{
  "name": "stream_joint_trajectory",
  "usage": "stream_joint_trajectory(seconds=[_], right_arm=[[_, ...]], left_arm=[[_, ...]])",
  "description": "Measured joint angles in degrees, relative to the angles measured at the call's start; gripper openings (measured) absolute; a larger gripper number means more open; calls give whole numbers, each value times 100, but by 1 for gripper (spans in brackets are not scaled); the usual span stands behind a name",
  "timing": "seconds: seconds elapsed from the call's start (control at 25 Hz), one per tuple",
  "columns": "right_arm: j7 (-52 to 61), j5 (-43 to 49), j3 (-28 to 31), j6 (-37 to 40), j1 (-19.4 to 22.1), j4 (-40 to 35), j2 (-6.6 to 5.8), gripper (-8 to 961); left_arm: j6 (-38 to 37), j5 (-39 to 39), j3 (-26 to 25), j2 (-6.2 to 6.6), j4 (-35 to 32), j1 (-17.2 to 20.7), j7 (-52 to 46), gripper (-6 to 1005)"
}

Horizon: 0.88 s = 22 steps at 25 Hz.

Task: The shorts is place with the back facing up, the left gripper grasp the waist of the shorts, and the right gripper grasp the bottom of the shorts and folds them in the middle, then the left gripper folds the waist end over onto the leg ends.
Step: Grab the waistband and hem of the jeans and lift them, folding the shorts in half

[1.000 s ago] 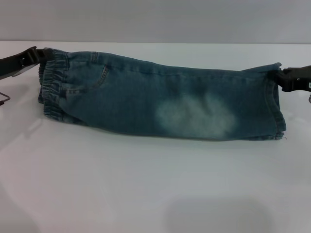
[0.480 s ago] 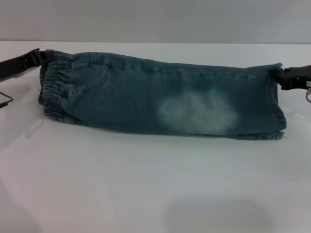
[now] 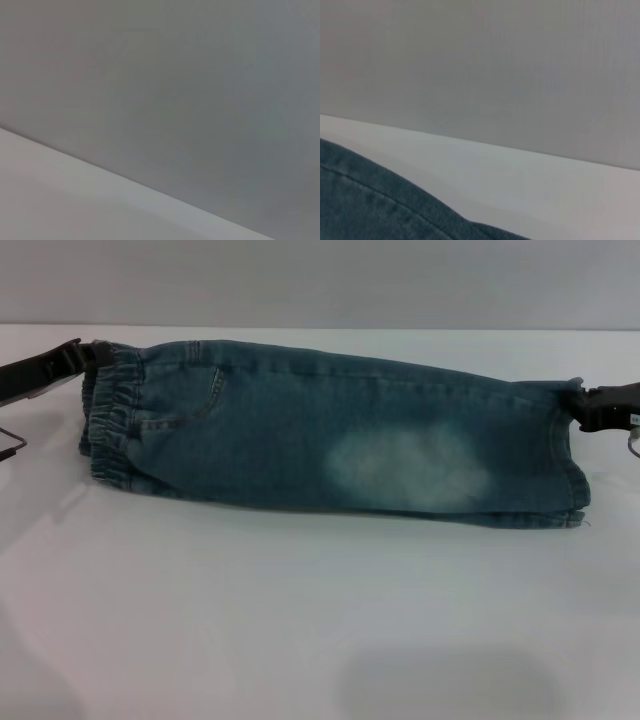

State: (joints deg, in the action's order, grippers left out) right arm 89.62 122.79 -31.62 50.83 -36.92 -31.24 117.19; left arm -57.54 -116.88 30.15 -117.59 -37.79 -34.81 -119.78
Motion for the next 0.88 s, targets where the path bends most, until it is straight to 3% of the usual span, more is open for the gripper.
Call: stream_joint_trajectory(seconds=[0.88], right_arm=[[-20, -42, -402, -525, -130, -11, 92, 152]], left_arm=[[380, 334, 77, -7, 364, -34, 756, 47]])
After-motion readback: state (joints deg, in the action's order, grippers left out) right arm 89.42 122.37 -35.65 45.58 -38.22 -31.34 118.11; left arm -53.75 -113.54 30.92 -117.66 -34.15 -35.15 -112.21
